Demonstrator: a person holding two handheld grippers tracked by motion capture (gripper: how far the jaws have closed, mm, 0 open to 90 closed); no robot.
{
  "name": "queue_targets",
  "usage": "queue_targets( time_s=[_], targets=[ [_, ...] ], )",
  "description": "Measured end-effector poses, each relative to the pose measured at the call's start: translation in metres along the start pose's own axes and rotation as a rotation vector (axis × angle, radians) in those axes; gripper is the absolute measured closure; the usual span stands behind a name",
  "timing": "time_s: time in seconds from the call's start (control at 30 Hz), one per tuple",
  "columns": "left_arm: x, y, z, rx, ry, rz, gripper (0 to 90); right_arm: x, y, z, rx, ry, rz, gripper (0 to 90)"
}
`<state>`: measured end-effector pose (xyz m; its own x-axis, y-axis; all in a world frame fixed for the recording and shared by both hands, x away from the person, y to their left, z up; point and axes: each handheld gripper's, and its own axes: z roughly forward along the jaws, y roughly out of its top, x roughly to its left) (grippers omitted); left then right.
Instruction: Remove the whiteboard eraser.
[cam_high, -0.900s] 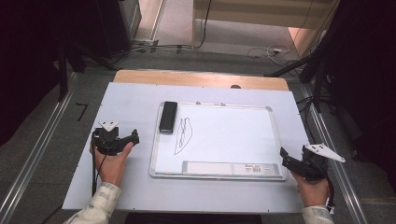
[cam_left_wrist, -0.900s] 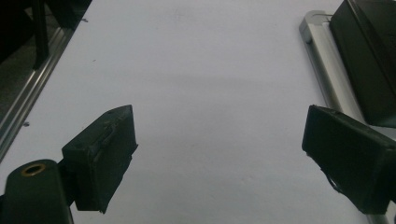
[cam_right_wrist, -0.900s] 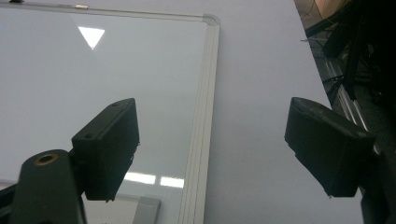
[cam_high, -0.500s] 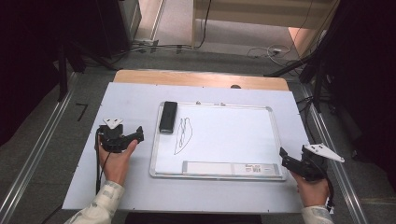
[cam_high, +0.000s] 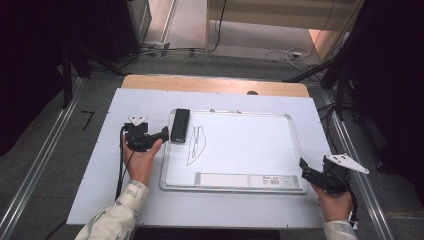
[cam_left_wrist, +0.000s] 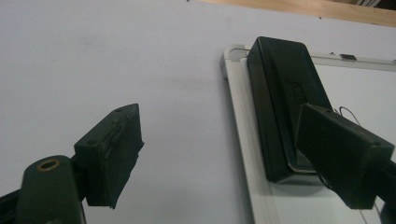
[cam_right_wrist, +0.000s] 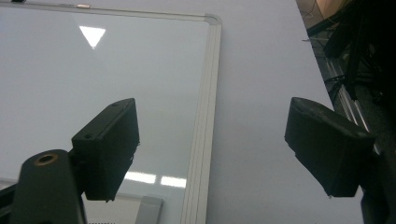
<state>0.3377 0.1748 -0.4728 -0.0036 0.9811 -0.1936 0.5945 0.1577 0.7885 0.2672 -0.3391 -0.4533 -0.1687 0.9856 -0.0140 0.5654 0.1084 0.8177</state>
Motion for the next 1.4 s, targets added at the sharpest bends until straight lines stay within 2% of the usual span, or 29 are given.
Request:
queue_targets(
  time_s=[0.17, 0.23, 0.47, 0.73, 1.0, 1.07, 1.23, 1.4],
  targets=[
    [-0.014, 0.007, 0.015, 0.010, -0.018, 0.011, 16.0, -0.001, 0.000, 0.001, 0.001, 0.001, 0.000, 16.5],
    [-0.023, 0.011, 0.023, 0.016, -0.020, 0.034, 16.0, 0.000, 0.000, 0.000, 0.002, 0.001, 0.002, 16.4],
    [-0.036, 0.014, 0.037, 0.033, -0.038, 0.056, 16.7, -0.001, 0.000, 0.000, 0.001, 0.004, 0.000, 16.5],
    [-0.043, 0.019, 0.051, 0.049, -0.043, 0.069, 17.8, -0.001, 0.000, 0.000, -0.001, 0.006, 0.002, 16.5],
    [-0.056, 0.027, 0.071, 0.082, -0.035, 0.111, 18.8, -0.001, 0.000, 0.000, 0.000, 0.008, 0.006, 16.4],
    [-0.056, 0.028, 0.074, 0.084, -0.034, 0.109, 19.4, -0.001, 0.000, 0.000, 0.000, 0.008, 0.007, 16.5],
    [-0.057, 0.028, 0.084, 0.107, -0.028, 0.119, 23.9, -0.002, 0.000, 0.000, -0.003, 0.008, 0.007, 16.5],
    [-0.060, 0.029, 0.086, 0.101, -0.019, 0.137, 30.7, -0.003, 0.000, 0.000, -0.003, 0.010, 0.007, 16.5]
  ],
)
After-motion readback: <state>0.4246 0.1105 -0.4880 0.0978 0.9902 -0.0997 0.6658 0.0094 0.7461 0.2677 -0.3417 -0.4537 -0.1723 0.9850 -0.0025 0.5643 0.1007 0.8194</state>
